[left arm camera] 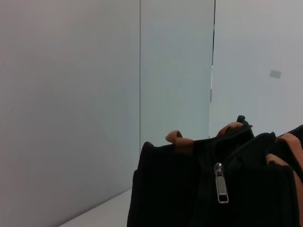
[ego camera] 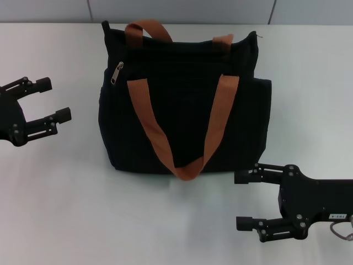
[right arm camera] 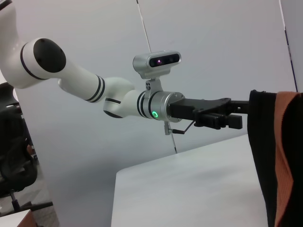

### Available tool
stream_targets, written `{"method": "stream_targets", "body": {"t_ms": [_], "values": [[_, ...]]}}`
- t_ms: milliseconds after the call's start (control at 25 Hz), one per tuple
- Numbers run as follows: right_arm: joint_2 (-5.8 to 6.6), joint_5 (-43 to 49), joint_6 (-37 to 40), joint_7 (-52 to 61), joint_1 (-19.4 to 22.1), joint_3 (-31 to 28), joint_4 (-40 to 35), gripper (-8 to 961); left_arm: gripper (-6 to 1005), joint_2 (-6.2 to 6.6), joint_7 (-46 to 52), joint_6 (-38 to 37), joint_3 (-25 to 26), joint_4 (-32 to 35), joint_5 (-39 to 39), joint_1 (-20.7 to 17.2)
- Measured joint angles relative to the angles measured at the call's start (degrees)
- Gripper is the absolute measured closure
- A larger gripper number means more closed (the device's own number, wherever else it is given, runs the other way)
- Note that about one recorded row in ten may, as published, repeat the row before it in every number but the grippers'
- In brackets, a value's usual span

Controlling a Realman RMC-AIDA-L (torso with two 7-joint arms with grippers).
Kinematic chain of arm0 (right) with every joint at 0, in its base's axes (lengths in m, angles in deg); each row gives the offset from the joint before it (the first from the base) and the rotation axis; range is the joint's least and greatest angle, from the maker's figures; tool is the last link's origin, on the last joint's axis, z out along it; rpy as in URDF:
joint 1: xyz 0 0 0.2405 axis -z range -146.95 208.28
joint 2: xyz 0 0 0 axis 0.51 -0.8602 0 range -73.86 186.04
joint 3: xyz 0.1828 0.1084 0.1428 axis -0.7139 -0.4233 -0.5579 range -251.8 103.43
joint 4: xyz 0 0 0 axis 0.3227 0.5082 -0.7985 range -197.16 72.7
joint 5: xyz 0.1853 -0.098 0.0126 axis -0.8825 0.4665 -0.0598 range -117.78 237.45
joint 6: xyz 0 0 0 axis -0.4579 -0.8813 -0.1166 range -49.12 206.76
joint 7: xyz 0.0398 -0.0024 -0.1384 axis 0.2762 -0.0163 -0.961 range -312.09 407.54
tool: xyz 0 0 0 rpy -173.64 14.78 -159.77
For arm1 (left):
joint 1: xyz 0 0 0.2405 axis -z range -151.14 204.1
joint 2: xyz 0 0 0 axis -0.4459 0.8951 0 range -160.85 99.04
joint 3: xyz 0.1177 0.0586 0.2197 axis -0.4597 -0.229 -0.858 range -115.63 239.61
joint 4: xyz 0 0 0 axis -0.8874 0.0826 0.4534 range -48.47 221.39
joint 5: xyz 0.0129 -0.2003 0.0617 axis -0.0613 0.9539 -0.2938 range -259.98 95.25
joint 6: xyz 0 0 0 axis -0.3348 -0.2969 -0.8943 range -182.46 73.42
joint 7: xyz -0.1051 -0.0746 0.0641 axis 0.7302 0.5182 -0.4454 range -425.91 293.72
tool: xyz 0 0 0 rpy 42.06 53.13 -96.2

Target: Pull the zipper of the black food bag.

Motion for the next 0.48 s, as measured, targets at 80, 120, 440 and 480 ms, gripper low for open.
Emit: {"method": "stream_targets", "body": {"t_ms": [80, 120, 440, 480], "values": [[0.0, 0.0, 0.01, 0.01, -0.01, 0.01, 0.0, 128, 200, 0.0, 0.0, -0.05, 0.01, 0.01, -0.03, 0.13], [-0.01, 0.0, 0.01, 0.02, -0.02, 0.01, 0.0, 128, 200, -0.04, -0.02, 0.02, -0.08, 0.03, -0.03, 0.31], [-0.13, 0.0, 0.11, -0.05, 0.13, 0.01, 0.03, 128, 199, -1.46, -0.56, 2.56, -0.66, 0.04, -0.28, 3.93], [-0.13, 0.0, 0.11, -0.05, 0.13, 0.01, 0.03, 128, 199, -1.46, -0.56, 2.56, -0.66, 0.04, -0.28, 3.93]]}}
